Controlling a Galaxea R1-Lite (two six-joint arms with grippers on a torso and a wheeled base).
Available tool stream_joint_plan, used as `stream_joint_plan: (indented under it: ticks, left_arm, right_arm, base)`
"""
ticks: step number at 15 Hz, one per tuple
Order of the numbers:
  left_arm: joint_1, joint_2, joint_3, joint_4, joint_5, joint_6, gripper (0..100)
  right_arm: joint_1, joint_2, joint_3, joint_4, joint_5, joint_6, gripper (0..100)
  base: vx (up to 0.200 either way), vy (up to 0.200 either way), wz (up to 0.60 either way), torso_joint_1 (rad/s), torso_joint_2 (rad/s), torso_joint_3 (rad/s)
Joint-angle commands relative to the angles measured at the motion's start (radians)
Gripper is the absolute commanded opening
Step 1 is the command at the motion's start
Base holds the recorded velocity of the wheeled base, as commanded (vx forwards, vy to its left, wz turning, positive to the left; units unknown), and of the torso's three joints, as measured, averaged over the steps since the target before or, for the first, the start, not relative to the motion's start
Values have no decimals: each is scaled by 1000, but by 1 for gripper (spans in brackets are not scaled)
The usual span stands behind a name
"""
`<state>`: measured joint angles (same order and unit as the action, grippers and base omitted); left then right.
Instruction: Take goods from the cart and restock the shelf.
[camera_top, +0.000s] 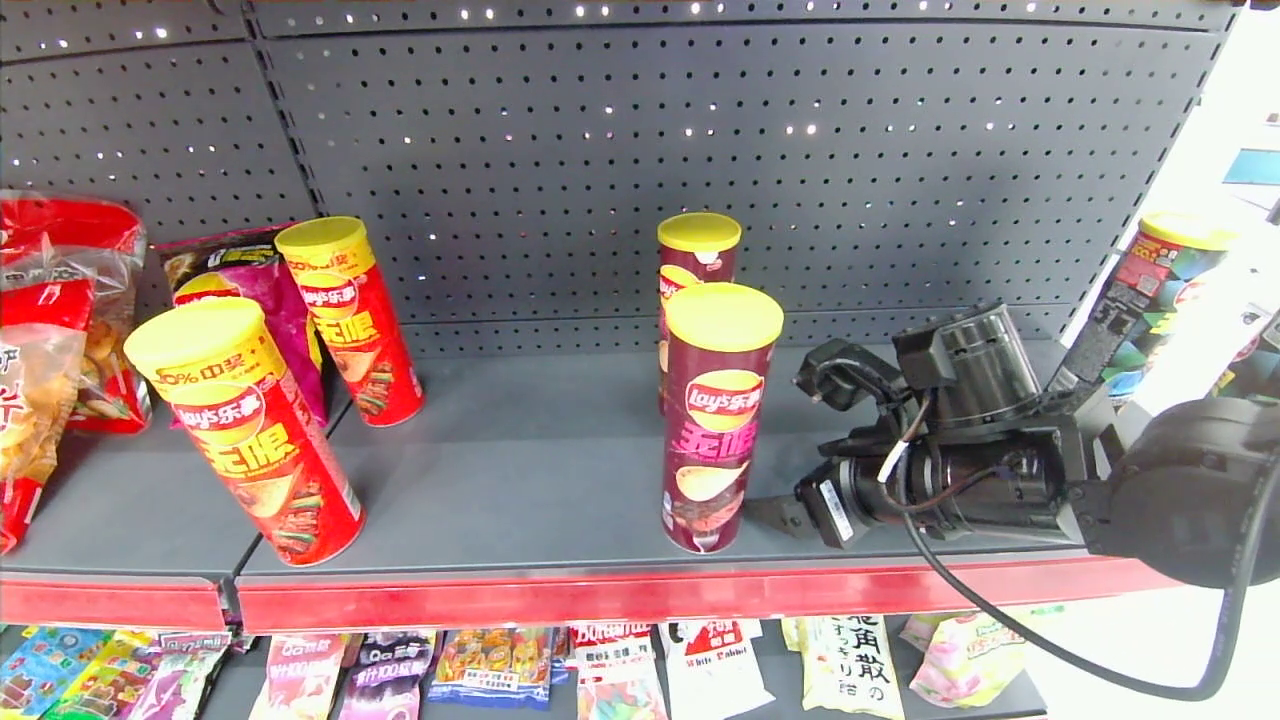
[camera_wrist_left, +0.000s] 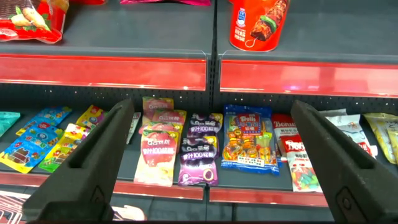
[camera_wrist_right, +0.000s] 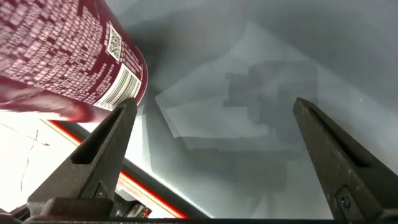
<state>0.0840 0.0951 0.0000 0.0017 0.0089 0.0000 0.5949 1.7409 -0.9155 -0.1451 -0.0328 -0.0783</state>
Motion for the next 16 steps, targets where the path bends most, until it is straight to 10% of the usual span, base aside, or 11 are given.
stream_joint_plan:
  ticks: [1,16]
  left_arm:
    - [0,2,0,0,0,0,100]
    - [0,2,0,0,0,0,100]
  right_arm:
    - [6,2,-2,-1,1,0,100]
    - [17,-6,4,-1,-1,3,100]
  base:
    - [0,0,0,0,0,0]
    - [0,0,0,0,0,0]
